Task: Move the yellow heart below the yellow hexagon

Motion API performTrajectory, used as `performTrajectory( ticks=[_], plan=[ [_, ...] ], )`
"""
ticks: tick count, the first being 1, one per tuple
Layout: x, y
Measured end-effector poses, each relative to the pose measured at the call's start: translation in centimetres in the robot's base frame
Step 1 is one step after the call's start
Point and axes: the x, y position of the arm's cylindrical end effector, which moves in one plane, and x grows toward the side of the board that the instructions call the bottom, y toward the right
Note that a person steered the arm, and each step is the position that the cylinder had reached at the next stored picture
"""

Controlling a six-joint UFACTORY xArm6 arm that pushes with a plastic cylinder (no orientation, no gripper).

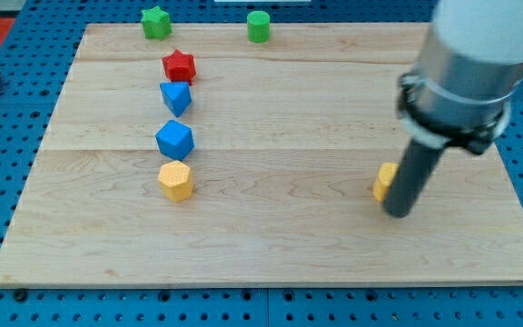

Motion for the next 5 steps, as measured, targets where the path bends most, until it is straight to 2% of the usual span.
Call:
performTrajectory(
  ticks=[1,2,3,4,5],
  plan=[
    [0.1,3.1],
    [-0.3,8.9],
    [-5.4,6.5],
    [-4.9,-1.6],
    [-0.6,-8.5]
  ],
)
